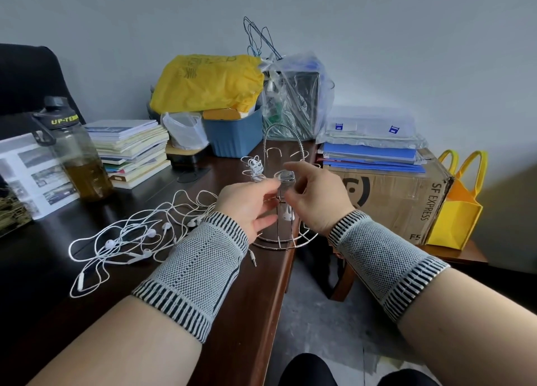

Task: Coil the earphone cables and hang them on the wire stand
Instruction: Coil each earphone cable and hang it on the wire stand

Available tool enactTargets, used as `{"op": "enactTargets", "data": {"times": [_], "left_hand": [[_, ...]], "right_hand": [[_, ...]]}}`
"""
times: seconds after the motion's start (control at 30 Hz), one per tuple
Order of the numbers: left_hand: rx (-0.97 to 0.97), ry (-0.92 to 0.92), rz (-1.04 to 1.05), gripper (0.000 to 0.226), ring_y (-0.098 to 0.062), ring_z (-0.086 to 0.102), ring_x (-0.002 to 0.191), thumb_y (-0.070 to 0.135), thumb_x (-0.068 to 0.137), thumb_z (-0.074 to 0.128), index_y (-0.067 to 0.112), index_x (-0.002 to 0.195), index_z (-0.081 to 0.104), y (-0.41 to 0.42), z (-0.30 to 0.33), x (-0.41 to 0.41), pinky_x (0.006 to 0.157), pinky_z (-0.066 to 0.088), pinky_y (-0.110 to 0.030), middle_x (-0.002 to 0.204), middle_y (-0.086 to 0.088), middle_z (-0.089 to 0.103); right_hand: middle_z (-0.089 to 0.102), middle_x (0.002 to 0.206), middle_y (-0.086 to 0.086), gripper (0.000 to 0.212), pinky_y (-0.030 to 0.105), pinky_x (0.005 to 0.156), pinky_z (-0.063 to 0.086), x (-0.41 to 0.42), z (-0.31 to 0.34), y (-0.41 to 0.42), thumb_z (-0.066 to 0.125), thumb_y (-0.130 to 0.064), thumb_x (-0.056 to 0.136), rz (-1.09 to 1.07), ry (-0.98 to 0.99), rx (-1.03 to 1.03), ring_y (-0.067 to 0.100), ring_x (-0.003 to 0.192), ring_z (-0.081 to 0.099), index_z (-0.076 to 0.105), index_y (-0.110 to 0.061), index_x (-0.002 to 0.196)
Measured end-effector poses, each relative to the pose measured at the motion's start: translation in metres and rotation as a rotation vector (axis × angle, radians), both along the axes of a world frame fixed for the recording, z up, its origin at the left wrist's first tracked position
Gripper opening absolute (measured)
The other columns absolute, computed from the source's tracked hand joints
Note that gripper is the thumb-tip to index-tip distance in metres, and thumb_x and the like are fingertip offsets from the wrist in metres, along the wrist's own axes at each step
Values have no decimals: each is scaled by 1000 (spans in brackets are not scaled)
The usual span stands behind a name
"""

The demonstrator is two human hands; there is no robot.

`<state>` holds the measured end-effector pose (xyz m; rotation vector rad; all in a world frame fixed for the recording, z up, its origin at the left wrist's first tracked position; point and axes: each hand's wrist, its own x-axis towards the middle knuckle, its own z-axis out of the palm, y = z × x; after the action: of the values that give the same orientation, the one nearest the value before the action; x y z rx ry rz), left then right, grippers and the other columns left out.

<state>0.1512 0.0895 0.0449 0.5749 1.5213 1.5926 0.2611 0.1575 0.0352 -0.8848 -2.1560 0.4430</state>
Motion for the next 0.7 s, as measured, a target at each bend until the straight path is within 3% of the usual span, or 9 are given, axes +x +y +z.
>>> {"op": "enactTargets", "data": {"times": [0.07, 0.17, 0.27, 0.37, 0.5, 0.6, 0.7], "left_hand": [[-3, -6, 2, 8, -17, 70, 83, 13, 88, 70, 9, 95, 68, 0, 1, -2, 62, 56, -31, 93, -5, 73], [-15, 7, 33, 15, -17, 69, 90, 17, 89, 68, 7, 101, 67, 1, -3, -8, 63, 55, -31, 98, -4, 72], [-50, 101, 64, 15, -15, 68, 91, 12, 90, 65, 6, 104, 66, 0, -16, -10, 65, 56, -31, 101, -5, 71], [-153, 413, 74, 5, -17, 71, 88, 12, 86, 66, 11, 87, 71, -2, -37, -9, 72, 61, -37, 87, -4, 73], [-278, 765, -25, 12, -23, 71, 83, 25, 78, 70, 15, 73, 71, -3, -45, -3, 78, 60, -41, 77, -1, 73], [-236, 785, 22, 8, -24, 70, 82, 29, 78, 71, 23, 72, 68, 2, -43, -2, 78, 59, -41, 80, 1, 73], [-164, 688, 52, 5, -17, 72, 86, 22, 79, 72, 23, 84, 73, 9, -43, -4, 82, 59, -39, 84, 3, 73]], "right_hand": [[59, 74, -13, 43, 26, 80, 52, 1, 0, 0, 57, -17, 85, 6, 17, 0, 5, 70, 56, 59, -25, 127], [56, 68, -16, 34, 15, 66, 44, 7, -5, 4, 58, -14, 85, -39, 161, -15, -2, 61, 52, 64, -22, 117], [58, 70, -15, 18, 22, 67, 46, 12, -17, 13, 56, -11, 85, -154, 327, -156, 4, 62, 55, 67, -20, 97], [62, 81, -9, 15, 26, 69, 47, 14, -29, 19, 54, -10, 87, -194, 286, -243, 9, 66, 55, 64, -20, 91], [61, 93, -6, 23, 24, 64, 47, 13, -37, 23, 52, -8, 89, -182, 145, -304, 9, 68, 56, 65, -17, 105], [64, 94, -4, 24, 17, 56, 40, 9, -42, 24, 53, -6, 87, -163, 182, -311, 4, 62, 52, 68, -17, 103], [64, 93, -5, 24, 21, 65, 48, 2, -43, 24, 56, -8, 86, -137, 197, -357, 7, 72, 57, 67, -15, 105]]}}
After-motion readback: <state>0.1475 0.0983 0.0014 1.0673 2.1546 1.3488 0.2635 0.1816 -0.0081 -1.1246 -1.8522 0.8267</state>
